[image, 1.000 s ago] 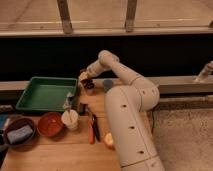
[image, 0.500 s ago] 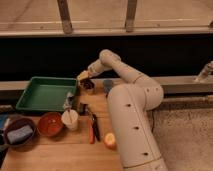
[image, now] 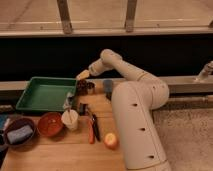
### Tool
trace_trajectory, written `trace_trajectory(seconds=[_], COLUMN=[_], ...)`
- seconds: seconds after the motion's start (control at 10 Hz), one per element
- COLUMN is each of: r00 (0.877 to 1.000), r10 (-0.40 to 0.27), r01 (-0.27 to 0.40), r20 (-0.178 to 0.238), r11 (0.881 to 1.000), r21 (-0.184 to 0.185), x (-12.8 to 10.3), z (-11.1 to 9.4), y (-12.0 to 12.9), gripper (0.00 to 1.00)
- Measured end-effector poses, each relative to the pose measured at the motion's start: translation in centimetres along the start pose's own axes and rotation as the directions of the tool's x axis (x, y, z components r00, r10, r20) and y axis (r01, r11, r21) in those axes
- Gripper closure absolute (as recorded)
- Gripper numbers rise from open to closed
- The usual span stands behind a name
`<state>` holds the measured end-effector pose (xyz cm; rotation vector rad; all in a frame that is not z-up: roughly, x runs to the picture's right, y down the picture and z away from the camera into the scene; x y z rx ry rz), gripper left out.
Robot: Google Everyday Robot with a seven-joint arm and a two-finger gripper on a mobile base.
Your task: Place grapes in metal cup
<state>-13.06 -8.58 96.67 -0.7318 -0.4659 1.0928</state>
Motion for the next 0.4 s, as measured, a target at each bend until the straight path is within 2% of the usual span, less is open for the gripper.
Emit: trace_trajectory(seconds=[0.4], r00=[1.0], r10=[0.001], r01=[-0.001], r20=[0.001], r11=[1.0], r21=[0.0], x=[0.0], z=[-0.04], y=[-0.02], gripper=[0.2])
